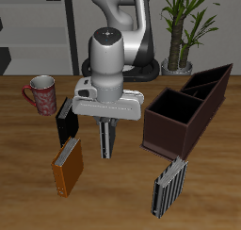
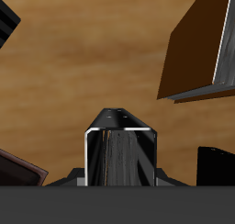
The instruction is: Place the right striped book into the left desk caddy's front compartment
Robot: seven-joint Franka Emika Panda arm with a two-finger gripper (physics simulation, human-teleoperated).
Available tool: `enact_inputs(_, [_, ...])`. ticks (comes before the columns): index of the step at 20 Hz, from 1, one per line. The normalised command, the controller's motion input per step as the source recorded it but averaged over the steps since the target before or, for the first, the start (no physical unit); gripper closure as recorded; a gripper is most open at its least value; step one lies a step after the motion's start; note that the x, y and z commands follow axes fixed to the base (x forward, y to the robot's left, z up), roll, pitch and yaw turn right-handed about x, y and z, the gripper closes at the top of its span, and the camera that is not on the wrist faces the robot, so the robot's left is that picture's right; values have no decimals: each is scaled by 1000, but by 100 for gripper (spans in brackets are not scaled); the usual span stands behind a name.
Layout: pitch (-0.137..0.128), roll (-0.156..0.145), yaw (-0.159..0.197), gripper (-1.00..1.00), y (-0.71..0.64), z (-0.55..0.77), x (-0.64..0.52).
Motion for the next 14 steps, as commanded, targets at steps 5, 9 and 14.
enact_inputs(5, [-33,-35,-61,100,163,191,-371])
enact_inputs(9, [-28,0,18,100,99,73,-204])
enact_inputs(14, [-29,-28,-68,100,190,260,-501])
